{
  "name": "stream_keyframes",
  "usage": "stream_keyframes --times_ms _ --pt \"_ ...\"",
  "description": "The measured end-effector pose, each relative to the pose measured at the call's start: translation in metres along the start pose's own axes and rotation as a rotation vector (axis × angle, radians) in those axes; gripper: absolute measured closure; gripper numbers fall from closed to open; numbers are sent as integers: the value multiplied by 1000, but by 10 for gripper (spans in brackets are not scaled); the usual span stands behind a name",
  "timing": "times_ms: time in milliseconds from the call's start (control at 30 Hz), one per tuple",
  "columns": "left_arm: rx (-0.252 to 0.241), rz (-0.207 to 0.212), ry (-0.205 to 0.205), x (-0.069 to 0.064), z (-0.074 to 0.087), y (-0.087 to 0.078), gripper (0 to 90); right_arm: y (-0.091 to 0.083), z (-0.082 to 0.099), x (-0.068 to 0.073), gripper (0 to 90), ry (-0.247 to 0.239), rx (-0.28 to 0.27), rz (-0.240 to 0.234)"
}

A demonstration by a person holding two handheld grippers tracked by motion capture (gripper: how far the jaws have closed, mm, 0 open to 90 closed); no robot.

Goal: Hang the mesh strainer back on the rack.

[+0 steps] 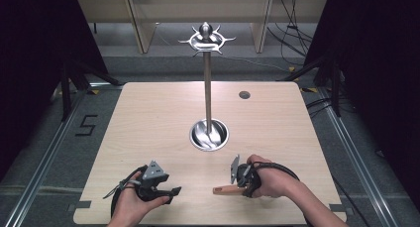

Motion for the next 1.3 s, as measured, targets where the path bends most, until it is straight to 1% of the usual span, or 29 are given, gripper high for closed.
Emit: stream_keyframes --times_ms 33,100,133,167,200,267,300,333,367,400,433,467,500,533,567,600,633,667,767,800,867,933,967,1033,1067,1100,1133,1233,1300 --pt "2 -5 3 0 0 0 362 -1 -1 4 581 57 35 -15" --pt "-1 0 0 0 0 0 362 1 -2 4 590 44 31 -17" --pt "2 -3 9 0 0 0 362 3 -2 1 593 -3 6 -7" --pt "-9 7 1 -1 -1 0 363 3 -3 1 594 -3 13 -8" --pt "-12 10 16 -1 -1 -1 363 4 -3 1 595 1 13 -12" --pt "-7 12 22 -1 -1 -1 363 6 -2 -1 601 -27 14 -10" --pt "-5 12 26 -1 -1 -1 363 6 -3 0 607 -9 23 -18" --pt "-5 10 20 -1 -1 0 363 5 -5 3 611 28 46 -31" --pt "-6 -5 11 -1 -1 1 363 8 -5 -1 614 -28 26 -11" --pt "-4 -4 12 -1 -1 1 363 8 -6 -2 621 -60 20 -10" --pt "-2 -1 13 -1 -1 0 363 8 -7 -2 625 -63 24 -14" --pt "0 9 9 -2 -1 0 363 8 -7 -1 631 -35 27 -14" --pt "-1 11 21 -2 -1 -1 363 7 -8 2 637 10 45 -34" --pt "-3 4 33 -1 -1 -1 363 7 -8 1 650 -4 52 -31" --pt "1 5 34 -1 -1 -1 363 10 -9 1 669 -7 13 -37" --pt "0 5 32 -1 -1 0 363 10 -8 -2 680 -52 24 -32" --pt "-3 6 31 -1 -1 -1 363 9 -9 2 682 4 42 -45" --pt "-3 6 31 -1 -1 -1 363 9 -9 1 685 -13 45 -45" --pt "2 6 32 -1 -1 0 363 9 -9 1 686 -6 52 -50" --pt "4 7 29 -1 -1 0 362 9 -9 1 687 -17 40 -41" --pt "8 15 31 -2 -1 0 363 8 -9 0 687 -27 45 -37" --pt "4 15 27 -2 -1 1 363 8 -9 1 687 -11 44 -33" --pt "2 14 27 -2 -1 1 363 8 -9 -1 688 -35 21 -17" --pt "5 7 32 -1 -1 0 363 3 -6 1 688 0 26 -9" --pt "4 9 31 -1 -1 0 363 0 -5 0 688 -3 42 16" --pt "1 16 27 -2 -1 -1 363 0 -4 -5 688 -52 5 33" --pt "0 14 31 -2 -1 -1 363 -1 -4 -3 688 -20 -1 42" --pt "-1 15 30 -2 -1 -1 363 -4 0 -3 688 -5 -19 52" --pt "1 17 27 -2 -1 -1 362 -6 3 -2 688 25 -28 56"
Point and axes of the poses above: each handheld gripper's, and its own axes: y roughly forward along the jaws, z roughly out of its underside, x roughly to its left, the point moved 2 cm from there along y, roughly forward along the jaws, and after that the axes turned 14 degrees about -y, right-handed, at the moved point
